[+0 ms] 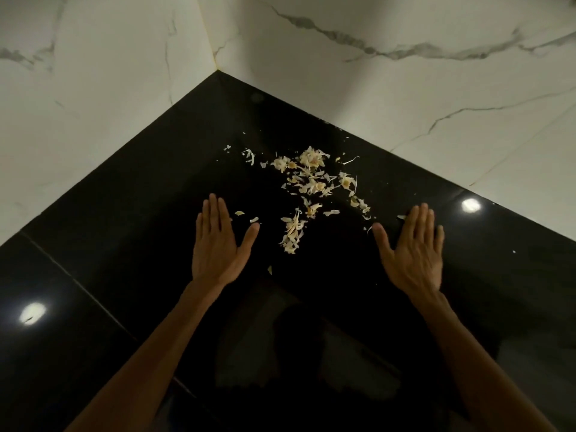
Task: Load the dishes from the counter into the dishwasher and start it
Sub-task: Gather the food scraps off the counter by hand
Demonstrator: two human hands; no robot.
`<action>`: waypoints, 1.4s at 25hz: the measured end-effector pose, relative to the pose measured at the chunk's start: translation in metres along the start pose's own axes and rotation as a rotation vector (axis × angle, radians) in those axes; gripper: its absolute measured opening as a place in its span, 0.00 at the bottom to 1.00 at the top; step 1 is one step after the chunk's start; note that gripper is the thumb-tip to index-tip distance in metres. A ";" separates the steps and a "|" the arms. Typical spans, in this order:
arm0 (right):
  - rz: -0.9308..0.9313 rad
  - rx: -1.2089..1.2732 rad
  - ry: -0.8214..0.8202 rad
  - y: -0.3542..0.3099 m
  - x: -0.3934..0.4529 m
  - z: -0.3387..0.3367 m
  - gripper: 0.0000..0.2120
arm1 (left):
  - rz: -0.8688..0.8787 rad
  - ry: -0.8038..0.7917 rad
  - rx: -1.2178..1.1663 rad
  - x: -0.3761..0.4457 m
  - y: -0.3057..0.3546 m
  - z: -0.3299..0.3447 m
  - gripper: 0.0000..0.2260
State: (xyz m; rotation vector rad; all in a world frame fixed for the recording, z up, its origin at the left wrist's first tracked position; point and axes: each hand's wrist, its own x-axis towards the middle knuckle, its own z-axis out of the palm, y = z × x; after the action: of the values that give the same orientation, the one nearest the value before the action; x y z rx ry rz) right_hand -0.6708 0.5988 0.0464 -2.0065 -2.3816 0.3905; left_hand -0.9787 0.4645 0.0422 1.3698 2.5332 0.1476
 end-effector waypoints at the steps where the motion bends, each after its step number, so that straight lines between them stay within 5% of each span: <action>1: -0.049 0.014 0.001 -0.015 0.020 0.001 0.48 | 0.013 -0.004 -0.020 0.021 0.009 -0.002 0.42; 8: -0.346 0.107 -0.002 -0.093 0.130 0.006 0.43 | 0.073 0.064 -0.142 0.151 0.025 -0.015 0.40; 12: -0.543 0.201 -0.069 -0.127 0.168 0.005 0.34 | 0.252 0.034 -0.184 0.187 0.035 -0.020 0.33; 17: -0.731 0.158 -0.187 -0.153 0.154 0.012 0.31 | 0.474 -0.105 -0.155 0.154 0.066 -0.006 0.27; 24: -0.843 0.278 -0.235 -0.106 0.048 0.018 0.31 | 0.472 -0.171 -0.236 0.027 0.074 0.007 0.31; 31: -0.761 0.381 -0.358 -0.054 -0.048 -0.001 0.27 | 0.451 -0.315 -0.430 -0.074 0.075 0.007 0.28; 35: -0.397 0.473 -0.106 -0.014 -0.029 -0.021 0.32 | 0.267 -0.055 -0.443 -0.062 0.028 -0.003 0.33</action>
State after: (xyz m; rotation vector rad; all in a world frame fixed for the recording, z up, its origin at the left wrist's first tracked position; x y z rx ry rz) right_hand -0.6754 0.5722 0.0742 -1.3130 -2.3699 0.9493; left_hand -0.9248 0.4278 0.0623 1.4842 2.0886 0.6661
